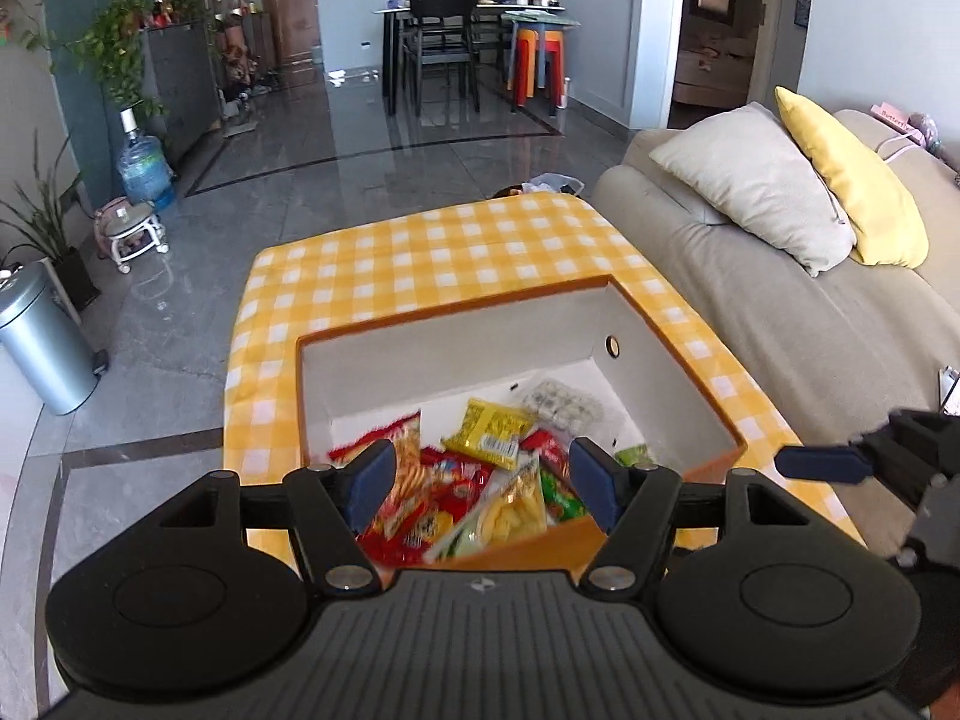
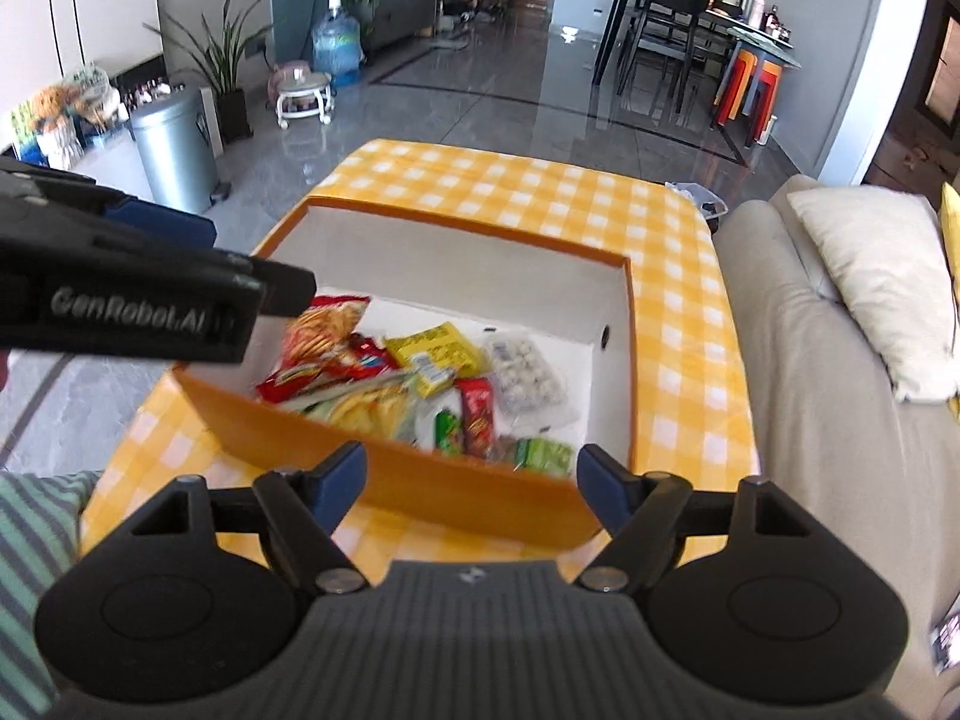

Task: Organize snacks
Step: 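Withdraw both tools from the box toward the pastry pack and white bar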

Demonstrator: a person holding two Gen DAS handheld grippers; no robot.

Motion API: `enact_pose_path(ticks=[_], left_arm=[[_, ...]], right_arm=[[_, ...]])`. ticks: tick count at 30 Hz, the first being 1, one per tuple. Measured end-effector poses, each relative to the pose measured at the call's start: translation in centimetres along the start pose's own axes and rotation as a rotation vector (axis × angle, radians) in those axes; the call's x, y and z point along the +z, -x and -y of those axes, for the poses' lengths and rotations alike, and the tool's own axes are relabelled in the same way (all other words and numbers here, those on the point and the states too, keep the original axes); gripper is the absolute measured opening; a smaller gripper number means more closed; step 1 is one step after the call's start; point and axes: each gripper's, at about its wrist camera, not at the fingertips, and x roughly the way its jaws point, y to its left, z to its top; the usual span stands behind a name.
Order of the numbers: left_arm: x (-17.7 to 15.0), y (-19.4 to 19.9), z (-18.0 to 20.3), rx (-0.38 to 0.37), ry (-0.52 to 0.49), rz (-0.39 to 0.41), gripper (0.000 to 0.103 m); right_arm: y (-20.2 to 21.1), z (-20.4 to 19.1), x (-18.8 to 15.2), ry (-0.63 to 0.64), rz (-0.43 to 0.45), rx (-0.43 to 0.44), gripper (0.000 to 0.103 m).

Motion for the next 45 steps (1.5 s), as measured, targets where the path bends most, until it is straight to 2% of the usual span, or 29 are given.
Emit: enact_pose_path(ticks=[9, 14, 20, 24, 33, 36, 39, 42, 45], left_arm=[[-5.2, 1.2, 0.3, -0.021, 0.047, -0.032, 0.078], [-8.1, 0.7, 0.9, -0.003, 0.046, -0.084, 0.078], [-10.1, -0.3, 1.6, -0.037, 0.063, -0.142, 0.078], [-10.8, -1.0, 2.9, -0.072, 0.045, -0.159, 0.078], [-11.3, -3.5, 6.3, -0.217, 0.023, -0.192, 0.075], [-11.0, -4.6, 7.4, -0.249, 0.03, -0.207, 0.074], [-10.6, -5.8, 8.7, -0.263, 0.016, -0.2, 0.073], [-10.0, -7.1, 9.9, -0.269, -0.011, -0.202, 0.073], [-9.3, -8.7, 10.5, -0.273, 0.02, -0.232, 0.073]], right_arm=[[2.9, -2.3, -6.9, -0.005, 0.039, -0.024, 0.075], [3.1, -2.1, -9.2, -0.053, 0.02, -0.021, 0.075], [2.7, -1.3, -11.4, -0.074, 0.014, -0.046, 0.075], [2.1, -0.3, -12.7, -0.077, -0.008, -0.09, 0.075], [-0.3, 3.9, -15.5, -0.021, -0.055, -0.182, 0.075], [-1.3, 5.5, -16.4, -0.018, -0.074, -0.18, 0.074], [-2.2, 6.7, -16.8, -0.033, -0.089, -0.171, 0.066], [-3.0, 7.4, -16.5, -0.034, -0.08, -0.15, 0.066], [-3.9, 8.0, -16.4, -0.01, -0.074, -0.14, 0.066]])
